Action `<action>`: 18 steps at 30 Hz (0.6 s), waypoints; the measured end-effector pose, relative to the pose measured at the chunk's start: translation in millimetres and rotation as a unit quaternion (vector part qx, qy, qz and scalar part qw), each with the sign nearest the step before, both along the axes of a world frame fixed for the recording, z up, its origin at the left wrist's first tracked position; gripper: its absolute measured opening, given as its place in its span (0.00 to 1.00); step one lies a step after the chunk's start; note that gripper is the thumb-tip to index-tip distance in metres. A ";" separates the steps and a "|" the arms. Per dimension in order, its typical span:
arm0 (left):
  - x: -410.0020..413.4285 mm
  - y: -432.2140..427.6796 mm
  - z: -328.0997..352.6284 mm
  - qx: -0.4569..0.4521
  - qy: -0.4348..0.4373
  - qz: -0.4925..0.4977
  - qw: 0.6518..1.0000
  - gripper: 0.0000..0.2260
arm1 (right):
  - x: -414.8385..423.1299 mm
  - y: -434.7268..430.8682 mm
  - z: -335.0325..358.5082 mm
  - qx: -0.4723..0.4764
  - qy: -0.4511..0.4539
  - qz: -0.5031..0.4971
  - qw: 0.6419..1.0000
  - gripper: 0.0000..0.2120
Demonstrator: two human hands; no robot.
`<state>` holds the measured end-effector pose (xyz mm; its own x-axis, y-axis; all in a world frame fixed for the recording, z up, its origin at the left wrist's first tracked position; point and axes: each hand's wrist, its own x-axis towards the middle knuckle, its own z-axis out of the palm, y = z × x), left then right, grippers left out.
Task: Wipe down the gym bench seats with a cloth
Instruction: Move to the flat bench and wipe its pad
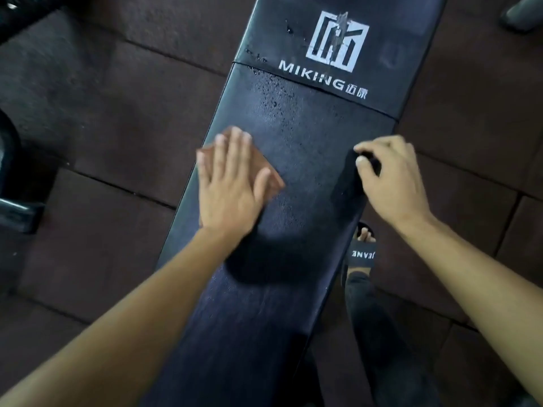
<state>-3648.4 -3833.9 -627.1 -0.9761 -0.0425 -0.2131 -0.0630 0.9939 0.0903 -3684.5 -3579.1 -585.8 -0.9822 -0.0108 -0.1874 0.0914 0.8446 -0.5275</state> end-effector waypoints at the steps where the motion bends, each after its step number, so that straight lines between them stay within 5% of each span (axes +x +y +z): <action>1: -17.9 -1.8 -1.1 0.005 -0.003 0.070 0.998 0.30 | -17.1 2.2 -1.4 0.010 0.023 -0.007 1.000 0.13; 4: -40.7 36.0 0.5 -0.008 0.021 0.196 0.980 0.30 | -76.5 8.8 -7.9 0.030 0.042 -0.030 0.998 0.19; 10: -9.2 141.7 8.7 0.041 -0.008 -0.153 0.987 0.31 | -130.4 16.6 -27.8 0.070 0.044 0.012 0.996 0.21; 13: -36.1 115.7 6.5 0.038 -0.014 -0.215 0.976 0.31 | -127.0 23.0 -30.1 0.061 0.050 0.036 0.996 0.22; 18: -110.8 46.3 -2.3 -0.003 0.002 0.129 0.992 0.30 | -128.3 29.9 -30.5 0.043 0.049 0.038 0.997 0.22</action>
<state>-3759.2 -3787.6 -629.4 -0.9334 -0.2924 -0.2079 -0.3152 0.9452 0.0857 -3812.8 -3549.2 -616.3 -0.9928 -0.0742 -0.0938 -0.0233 0.8893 -0.4568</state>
